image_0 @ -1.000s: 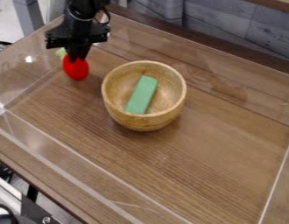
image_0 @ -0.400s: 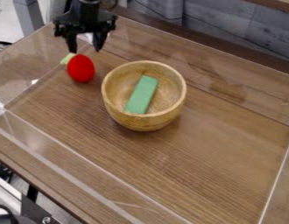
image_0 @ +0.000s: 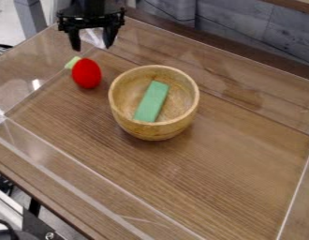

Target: Move the red fruit to the left

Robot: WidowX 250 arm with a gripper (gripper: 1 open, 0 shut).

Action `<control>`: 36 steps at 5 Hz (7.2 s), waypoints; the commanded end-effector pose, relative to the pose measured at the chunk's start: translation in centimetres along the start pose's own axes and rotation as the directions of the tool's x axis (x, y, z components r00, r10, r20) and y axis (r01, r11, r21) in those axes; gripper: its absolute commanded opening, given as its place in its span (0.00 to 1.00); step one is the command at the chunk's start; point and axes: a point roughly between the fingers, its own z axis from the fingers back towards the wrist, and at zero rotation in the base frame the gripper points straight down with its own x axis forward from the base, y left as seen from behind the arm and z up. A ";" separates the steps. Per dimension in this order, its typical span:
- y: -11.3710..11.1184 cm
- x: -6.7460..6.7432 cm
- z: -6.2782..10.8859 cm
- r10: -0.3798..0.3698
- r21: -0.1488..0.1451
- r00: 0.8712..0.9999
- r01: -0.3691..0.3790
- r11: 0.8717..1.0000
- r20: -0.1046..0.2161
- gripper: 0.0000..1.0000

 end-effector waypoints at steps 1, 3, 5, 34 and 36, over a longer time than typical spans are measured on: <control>-0.7 1.4 0.6 -0.061 -0.035 0.997 0.062 0.997 0.038 1.00; -0.7 2.3 -1.6 -0.125 -0.044 0.992 0.125 0.991 0.012 1.00; -0.8 3.4 -2.6 -0.094 -0.054 0.995 0.093 0.994 -0.013 1.00; -3.0 3.1 7.3 -0.259 -0.259 0.964 0.234 0.937 -0.066 0.00; -5.0 1.0 7.6 -0.421 -0.279 0.906 0.392 0.877 -0.050 0.00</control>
